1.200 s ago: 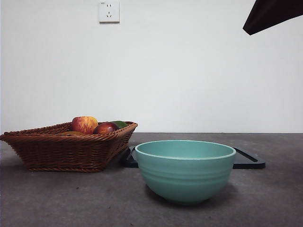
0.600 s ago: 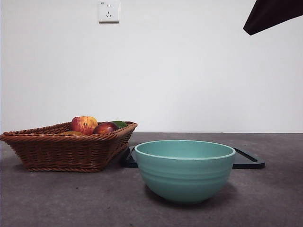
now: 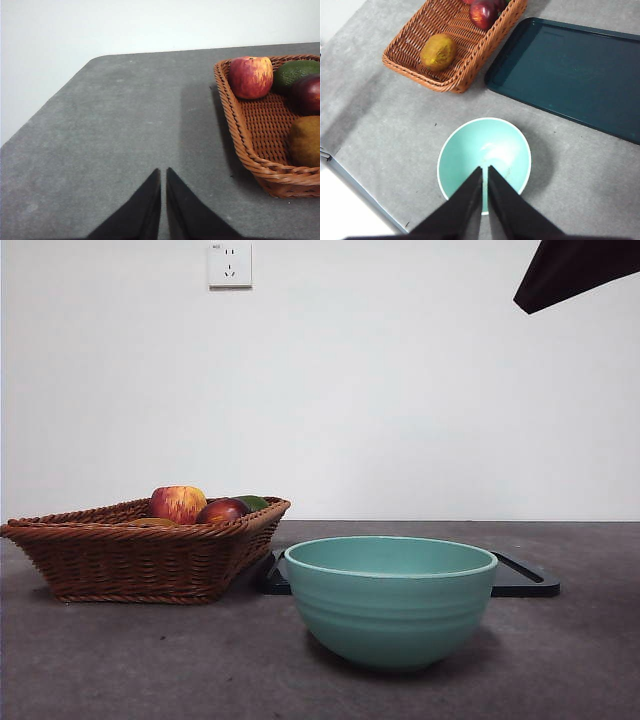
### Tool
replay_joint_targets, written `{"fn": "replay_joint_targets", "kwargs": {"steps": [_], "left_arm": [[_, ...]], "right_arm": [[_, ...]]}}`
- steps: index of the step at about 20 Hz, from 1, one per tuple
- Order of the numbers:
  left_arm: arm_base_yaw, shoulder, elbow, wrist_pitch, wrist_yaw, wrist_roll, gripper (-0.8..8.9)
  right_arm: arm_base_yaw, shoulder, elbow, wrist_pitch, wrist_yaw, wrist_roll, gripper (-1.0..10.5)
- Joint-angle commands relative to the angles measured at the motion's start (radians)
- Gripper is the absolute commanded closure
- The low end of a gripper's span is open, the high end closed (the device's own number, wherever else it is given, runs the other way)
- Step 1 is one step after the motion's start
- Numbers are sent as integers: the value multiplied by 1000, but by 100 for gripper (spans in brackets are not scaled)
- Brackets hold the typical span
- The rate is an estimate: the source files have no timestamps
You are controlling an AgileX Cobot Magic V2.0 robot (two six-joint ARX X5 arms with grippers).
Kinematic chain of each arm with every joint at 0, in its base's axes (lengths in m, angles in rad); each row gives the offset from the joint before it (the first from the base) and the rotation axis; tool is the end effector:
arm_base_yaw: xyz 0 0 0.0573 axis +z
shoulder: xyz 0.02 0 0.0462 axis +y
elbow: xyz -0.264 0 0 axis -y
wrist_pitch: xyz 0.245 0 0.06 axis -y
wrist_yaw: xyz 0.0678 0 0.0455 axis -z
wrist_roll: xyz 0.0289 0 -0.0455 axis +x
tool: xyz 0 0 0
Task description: Pick up the wifruite, put it on the bowl, pick up the plate, put it on desk
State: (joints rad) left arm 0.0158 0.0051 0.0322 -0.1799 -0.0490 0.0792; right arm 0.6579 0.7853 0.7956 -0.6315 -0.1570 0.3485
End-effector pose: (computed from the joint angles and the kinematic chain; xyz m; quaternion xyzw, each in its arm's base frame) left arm 0.0948 0.0029 0.1568 0.0407 0.0775 0.0293 0.9957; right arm 0.1207 0.0990 0.2966 0.0770 0.3570 0.3203 0.8741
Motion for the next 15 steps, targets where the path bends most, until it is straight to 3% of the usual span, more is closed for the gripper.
{"fn": "replay_joint_targets", "kwargs": {"steps": [1,15], "left_arm": [[3,-1,-20,-11,-1,-20,798],[3,-1,-20,-10,-1,-13,798]], "right_arm": [[6,3,5,10,1,0,941],[6,3,5,10,1,0,941]]}}
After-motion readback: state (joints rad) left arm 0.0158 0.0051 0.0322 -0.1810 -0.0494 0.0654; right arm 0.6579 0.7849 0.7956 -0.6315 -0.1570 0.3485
